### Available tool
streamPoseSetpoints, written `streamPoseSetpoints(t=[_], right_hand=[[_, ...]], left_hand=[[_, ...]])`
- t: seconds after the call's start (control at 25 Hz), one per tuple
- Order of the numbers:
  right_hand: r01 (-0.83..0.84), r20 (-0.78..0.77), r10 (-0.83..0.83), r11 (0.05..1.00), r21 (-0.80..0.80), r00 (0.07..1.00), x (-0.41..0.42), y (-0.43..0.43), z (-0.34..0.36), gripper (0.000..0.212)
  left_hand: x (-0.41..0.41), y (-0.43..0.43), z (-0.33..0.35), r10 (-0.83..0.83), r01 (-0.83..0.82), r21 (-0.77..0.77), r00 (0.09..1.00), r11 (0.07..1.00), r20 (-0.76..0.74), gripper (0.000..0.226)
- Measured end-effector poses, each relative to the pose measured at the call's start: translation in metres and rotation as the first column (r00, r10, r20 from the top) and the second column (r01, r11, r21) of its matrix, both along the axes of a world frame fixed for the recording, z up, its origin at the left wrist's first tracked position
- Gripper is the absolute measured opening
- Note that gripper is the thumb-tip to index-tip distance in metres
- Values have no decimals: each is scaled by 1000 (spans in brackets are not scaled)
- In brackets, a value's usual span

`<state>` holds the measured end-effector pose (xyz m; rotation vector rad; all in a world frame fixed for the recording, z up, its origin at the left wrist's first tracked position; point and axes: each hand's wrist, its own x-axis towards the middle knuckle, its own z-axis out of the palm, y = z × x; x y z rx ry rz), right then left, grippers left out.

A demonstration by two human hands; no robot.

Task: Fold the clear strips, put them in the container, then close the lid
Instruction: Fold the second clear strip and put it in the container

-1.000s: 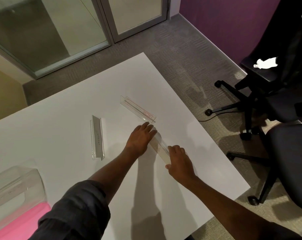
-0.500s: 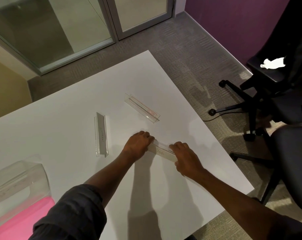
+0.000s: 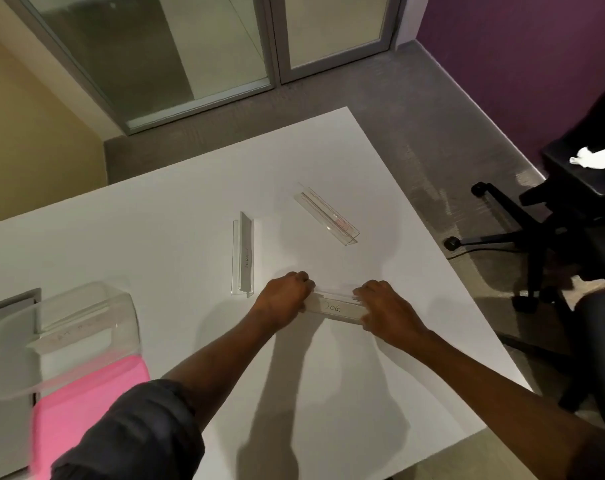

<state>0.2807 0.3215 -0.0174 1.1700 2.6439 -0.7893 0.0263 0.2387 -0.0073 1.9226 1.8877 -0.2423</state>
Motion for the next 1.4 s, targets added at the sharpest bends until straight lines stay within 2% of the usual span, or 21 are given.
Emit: streamPoseSetpoints(t=[0.32, 0.6, 0.8, 0.96, 1.12, 1.4], right_hand=[[-156, -39, 155, 987, -34, 987, -95, -31, 42, 55], [-315, -93, 316, 949, 20, 944, -208, -82, 75, 55], [-410, -136, 411, 911, 39, 902, -293, -127, 91, 56], [-479, -130, 484, 875, 69, 865, -362, -163, 100, 56], [-528, -105, 537, 843, 103, 837, -420, -193, 102, 53], [-612, 28, 619, 767, 192, 785, -491, -220, 88, 48]], left_hand=[[-81, -86, 41, 90, -89, 108, 996, 990, 0, 47], [-173, -179, 86, 233, -227, 174, 972, 958, -17, 46], [-245, -248, 104, 322, -311, 235, 947, 921, -9, 65], [-302, -292, 113, 387, -370, 259, 922, 892, -16, 64], [-346, -321, 115, 407, -376, 280, 911, 883, -60, 54], [-396, -342, 90, 445, -413, 277, 894, 868, -60, 51]])
